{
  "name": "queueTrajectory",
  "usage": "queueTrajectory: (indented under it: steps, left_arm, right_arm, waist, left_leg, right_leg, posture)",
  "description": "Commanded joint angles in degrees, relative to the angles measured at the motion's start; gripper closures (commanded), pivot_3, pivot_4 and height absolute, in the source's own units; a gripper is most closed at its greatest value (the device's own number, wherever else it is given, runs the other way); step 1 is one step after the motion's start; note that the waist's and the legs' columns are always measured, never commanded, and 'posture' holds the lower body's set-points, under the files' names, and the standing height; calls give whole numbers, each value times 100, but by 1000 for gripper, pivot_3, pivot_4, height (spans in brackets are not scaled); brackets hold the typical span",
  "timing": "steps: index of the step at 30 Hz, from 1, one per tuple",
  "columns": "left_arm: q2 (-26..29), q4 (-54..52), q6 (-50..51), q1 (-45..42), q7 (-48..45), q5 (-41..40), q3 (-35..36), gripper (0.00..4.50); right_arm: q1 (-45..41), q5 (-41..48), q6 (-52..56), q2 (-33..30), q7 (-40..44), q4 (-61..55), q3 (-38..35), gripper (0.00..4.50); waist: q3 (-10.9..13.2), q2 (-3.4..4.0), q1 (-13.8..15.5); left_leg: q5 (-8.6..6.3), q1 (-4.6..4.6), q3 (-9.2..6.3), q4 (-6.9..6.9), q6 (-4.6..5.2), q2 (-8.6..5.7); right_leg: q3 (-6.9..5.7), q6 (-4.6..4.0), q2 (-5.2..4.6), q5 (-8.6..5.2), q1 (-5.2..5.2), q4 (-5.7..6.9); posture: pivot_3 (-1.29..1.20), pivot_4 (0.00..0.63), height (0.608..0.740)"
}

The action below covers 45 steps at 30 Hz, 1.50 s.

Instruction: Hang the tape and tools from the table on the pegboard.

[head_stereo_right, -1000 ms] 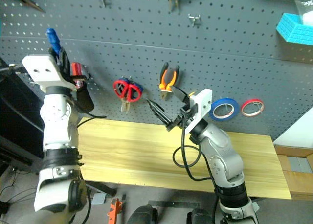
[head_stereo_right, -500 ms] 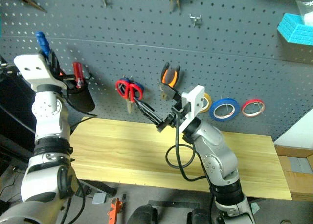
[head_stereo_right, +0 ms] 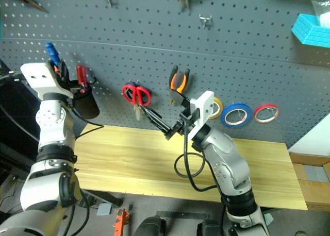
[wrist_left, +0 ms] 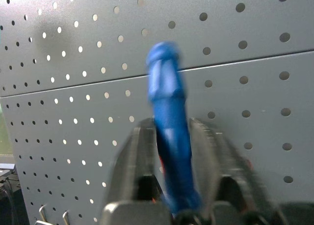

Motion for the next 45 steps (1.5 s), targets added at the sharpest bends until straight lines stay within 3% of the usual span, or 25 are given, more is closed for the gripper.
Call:
queueTrajectory:
  steps: [1,7,15,28,34,39,45]
  left_arm:
    - [95,-132,-151,-184,-58,-94,37,1972]
    - [68,-161,-165,-141,-47,-133,45,18]
    - [-124,-805,59,316,34,-309,107,18]
    - [-737,-4453,1957,1405,29,-651,-268,18]
    - [-1216,-6108,2752,2139,-288,-717,-1065,18]
    - [-1684,-6606,3334,2981,-436,-743,-1710,18]
    - [-2306,-6334,4609,3533,419,-469,-1691,18]
  right_arm:
    - [-100,-50,-146,-22,-22,-58,-31,0]
    - [-107,-77,-179,-36,-20,-26,-20,0]
    - [-115,-232,-309,-137,89,22,41,0]
    - [-30,-497,-497,-277,-303,-40,-238,0]
    - [533,-1010,-169,-599,-1083,-652,-508,0]
    - [1253,-1660,225,-763,-1840,-838,-656,0]
    - [1670,-2080,593,-725,-2361,-578,-787,0]
  waist:
    - [0,0,0]
    - [0,0,-1]
    - [-1,0,-2]
    - [-12,1,13]
    - [-50,4,22]
    - [-148,39,-14]
    - [-179,66,-115]
  left_leg:
    - [0,0,0,0,0,0]
    - [0,1,0,1,0,0]
    - [0,1,2,2,0,0]
    - [0,2,-1,51,-1,0]
    - [0,2,-3,87,0,-1]
    - [0,16,5,82,0,1]
    - [0,84,15,78,5,3]
  right_leg:
    - [0,0,0,0,0,0]
    - [0,0,0,0,-1,3]
    - [4,0,0,0,-2,8]
    - [8,-1,-2,0,-4,69]
    - [12,0,-2,0,8,81]
    - [21,-4,1,0,13,84]
    - [34,-5,13,-3,70,86]
  posture:
    - [141,99,740]
    - [139,96,740]
    - [143,88,740]
    - [165,61,740]
    - [137,47,740]
    - [96,38,740]
    - [64,24,740]
